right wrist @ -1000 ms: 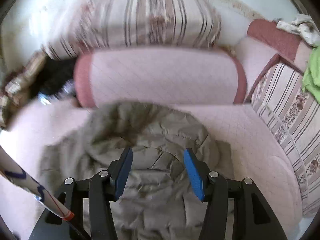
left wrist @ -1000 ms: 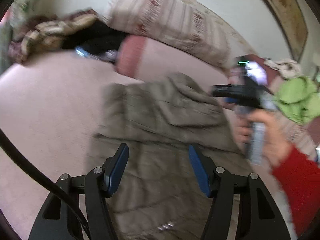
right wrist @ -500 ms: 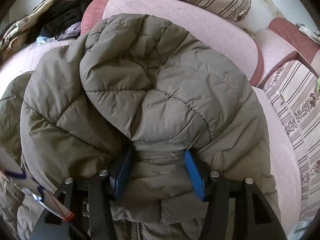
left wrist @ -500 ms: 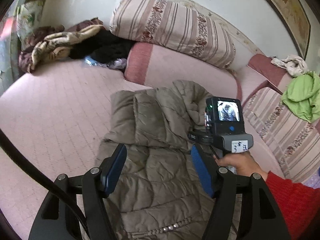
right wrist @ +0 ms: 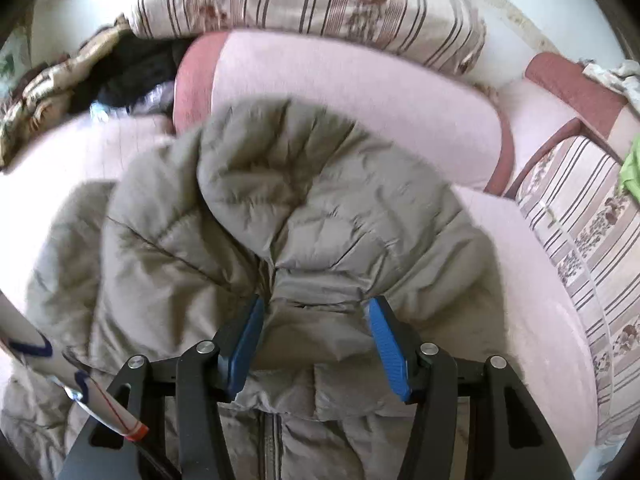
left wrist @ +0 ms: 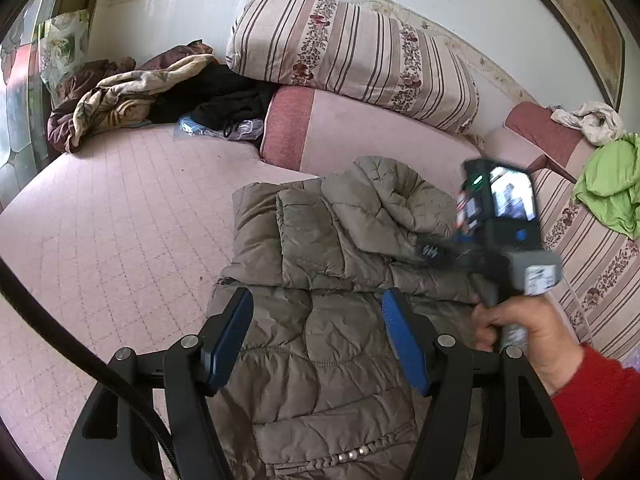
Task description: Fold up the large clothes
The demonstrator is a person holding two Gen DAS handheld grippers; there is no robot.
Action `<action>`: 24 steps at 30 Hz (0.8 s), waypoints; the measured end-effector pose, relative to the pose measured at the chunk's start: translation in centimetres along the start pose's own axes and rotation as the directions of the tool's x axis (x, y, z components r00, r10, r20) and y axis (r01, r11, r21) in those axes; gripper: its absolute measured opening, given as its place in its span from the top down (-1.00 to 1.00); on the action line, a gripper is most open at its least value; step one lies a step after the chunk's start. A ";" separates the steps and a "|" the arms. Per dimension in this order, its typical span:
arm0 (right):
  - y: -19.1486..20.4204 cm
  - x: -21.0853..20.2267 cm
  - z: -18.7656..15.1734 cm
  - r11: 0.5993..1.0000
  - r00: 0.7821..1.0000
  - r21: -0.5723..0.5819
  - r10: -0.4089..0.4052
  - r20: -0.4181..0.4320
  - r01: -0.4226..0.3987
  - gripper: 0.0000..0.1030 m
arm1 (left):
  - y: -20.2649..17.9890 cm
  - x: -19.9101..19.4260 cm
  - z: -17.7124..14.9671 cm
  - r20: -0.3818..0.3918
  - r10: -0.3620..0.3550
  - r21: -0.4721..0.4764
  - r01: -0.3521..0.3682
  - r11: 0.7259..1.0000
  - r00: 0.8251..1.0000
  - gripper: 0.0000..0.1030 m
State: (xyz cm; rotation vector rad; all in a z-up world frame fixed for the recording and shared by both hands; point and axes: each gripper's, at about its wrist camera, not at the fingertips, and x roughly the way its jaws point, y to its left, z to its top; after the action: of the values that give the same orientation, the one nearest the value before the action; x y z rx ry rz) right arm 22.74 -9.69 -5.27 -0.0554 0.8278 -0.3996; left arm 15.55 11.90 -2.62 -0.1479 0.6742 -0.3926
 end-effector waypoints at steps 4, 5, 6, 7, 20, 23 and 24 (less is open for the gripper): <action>-0.8 -3.3 1.5 1.000 0.995 0.028 -0.004 0.103 0.002 -0.16 | 0.3 0.3 0.1 -0.023 -0.021 -0.022 0.021 1.000 1.000 -0.29; -0.8 -3.8 1.9 0.999 0.992 0.033 -0.003 0.124 -0.001 -0.19 | 0.4 0.4 0.0 -0.028 -0.025 -0.028 0.024 0.999 0.999 -0.29; -0.6 -4.1 2.3 0.999 0.991 0.035 0.000 0.136 -0.004 -0.20 | 0.6 0.5 0.0 -0.036 -0.030 -0.038 0.028 0.999 0.999 -0.29; -0.3 -4.0 2.6 0.999 0.991 0.031 0.007 0.137 -0.012 -0.22 | 0.7 0.7 0.0 -0.043 -0.034 -0.045 0.032 0.998 0.998 -0.29; 5.6 4.2 0.5 0.997 0.994 -0.046 0.052 -0.095 -0.056 -0.22 | 1.3 1.5 -0.1 -0.063 0.010 -0.059 -0.014 0.998 0.998 -0.29; 4.5 2.6 0.8 0.997 0.994 -0.036 0.071 -0.081 -0.074 -0.22 | 1.1 1.5 -0.3 -0.064 0.023 -0.051 -0.026 0.998 0.998 -0.29; 3.8 1.8 0.8 0.997 0.996 -0.032 0.069 -0.062 -0.071 -0.22 | 1.0 1.5 -0.4 -0.065 0.028 -0.046 -0.031 0.998 0.997 -0.29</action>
State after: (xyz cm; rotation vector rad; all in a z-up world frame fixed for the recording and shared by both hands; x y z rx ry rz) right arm 25.69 -6.90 -6.79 -0.0454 0.8946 -0.3224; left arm 16.68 12.18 -4.02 -0.1705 0.7486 -0.3539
